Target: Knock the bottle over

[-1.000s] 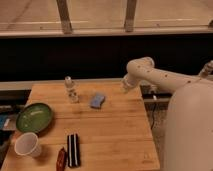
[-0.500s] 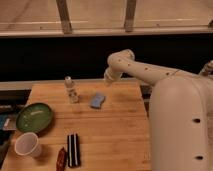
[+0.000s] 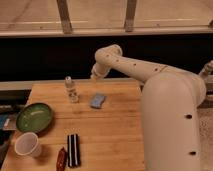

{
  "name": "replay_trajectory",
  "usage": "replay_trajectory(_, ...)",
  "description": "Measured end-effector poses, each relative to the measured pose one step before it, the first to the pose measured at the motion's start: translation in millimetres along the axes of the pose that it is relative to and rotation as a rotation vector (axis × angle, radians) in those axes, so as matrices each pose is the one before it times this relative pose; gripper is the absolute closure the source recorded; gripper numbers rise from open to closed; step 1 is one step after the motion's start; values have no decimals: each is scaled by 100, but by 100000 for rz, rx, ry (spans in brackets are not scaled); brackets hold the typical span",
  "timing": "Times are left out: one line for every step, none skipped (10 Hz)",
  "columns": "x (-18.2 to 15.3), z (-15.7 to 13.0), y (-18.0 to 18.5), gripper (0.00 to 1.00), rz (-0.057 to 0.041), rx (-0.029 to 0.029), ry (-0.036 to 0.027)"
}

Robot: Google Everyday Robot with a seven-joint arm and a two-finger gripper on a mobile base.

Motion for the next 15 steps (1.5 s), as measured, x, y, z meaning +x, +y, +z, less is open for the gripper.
replay_trajectory(79,-48,-117,100,160,123,7)
replay_trajectory(-12,14,32,100,-13,-52,11)
replay_trajectory(-42,32,64,100,-92,-55,-1)
replay_trajectory(87,-25,-37,100,14,85,-42)
replay_trajectory(136,-227,-362,100,1053,1187,-1642)
replay_trajectory(-183,-234,-563,100,333,865,-3089)
replay_trajectory(-215,154,-315,100,-887,532,-999)
replay_trajectory(-876,552,213,100,-1682,-63,372)
replay_trajectory(-1487,1185,462,100,-2149,-1009,317)
replay_trajectory(-945,661,208,100,-686,-1249,-440)
replay_trajectory(-803,938,-302,100,-1076,-1012,-235)
replay_trajectory(-641,796,-348,100,-979,-1267,-240)
replay_trajectory(-619,598,28,100,-882,-965,-101)
replay_trajectory(-697,562,313,100,-1047,-1271,-249)
replay_trajectory(-518,566,215,100,-1659,-1956,-176)
